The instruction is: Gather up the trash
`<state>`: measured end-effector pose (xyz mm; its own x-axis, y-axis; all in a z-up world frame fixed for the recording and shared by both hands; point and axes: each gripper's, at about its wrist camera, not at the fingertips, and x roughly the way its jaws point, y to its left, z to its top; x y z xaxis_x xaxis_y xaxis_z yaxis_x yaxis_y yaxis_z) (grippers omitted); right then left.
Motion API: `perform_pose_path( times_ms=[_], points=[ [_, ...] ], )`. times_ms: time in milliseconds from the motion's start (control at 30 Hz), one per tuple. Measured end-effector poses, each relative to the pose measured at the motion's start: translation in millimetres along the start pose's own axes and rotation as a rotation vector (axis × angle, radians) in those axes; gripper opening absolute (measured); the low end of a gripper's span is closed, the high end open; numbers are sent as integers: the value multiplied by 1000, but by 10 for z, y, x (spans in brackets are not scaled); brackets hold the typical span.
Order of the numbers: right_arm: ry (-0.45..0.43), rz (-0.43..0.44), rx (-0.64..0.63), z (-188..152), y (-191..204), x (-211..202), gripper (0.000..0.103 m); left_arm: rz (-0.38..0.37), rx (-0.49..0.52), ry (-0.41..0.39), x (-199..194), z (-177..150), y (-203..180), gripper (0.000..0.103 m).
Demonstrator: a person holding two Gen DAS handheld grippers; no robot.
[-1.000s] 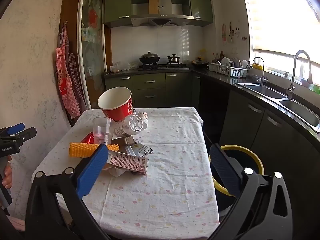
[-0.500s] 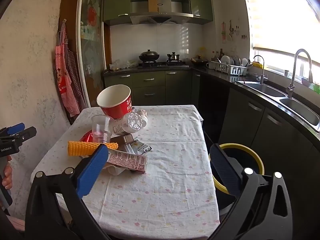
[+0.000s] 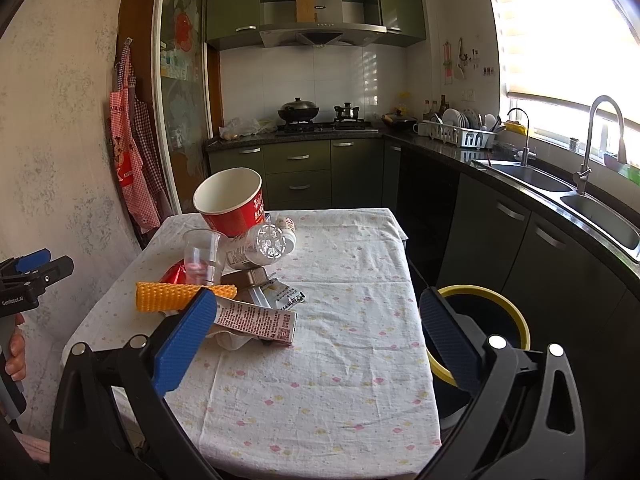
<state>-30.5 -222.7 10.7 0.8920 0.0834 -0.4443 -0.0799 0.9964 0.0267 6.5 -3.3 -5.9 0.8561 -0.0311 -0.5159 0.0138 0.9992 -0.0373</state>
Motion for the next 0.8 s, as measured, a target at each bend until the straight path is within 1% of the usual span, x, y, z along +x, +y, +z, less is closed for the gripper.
perform_pose_path(
  times_ms=[167, 800],
  points=[
    [6, -1, 6, -23, 13, 62, 97, -2, 0, 1, -2, -3, -1, 99],
    [9, 0, 7, -32, 1, 62, 97, -3, 6, 14, 53, -35, -28, 99]
  ],
)
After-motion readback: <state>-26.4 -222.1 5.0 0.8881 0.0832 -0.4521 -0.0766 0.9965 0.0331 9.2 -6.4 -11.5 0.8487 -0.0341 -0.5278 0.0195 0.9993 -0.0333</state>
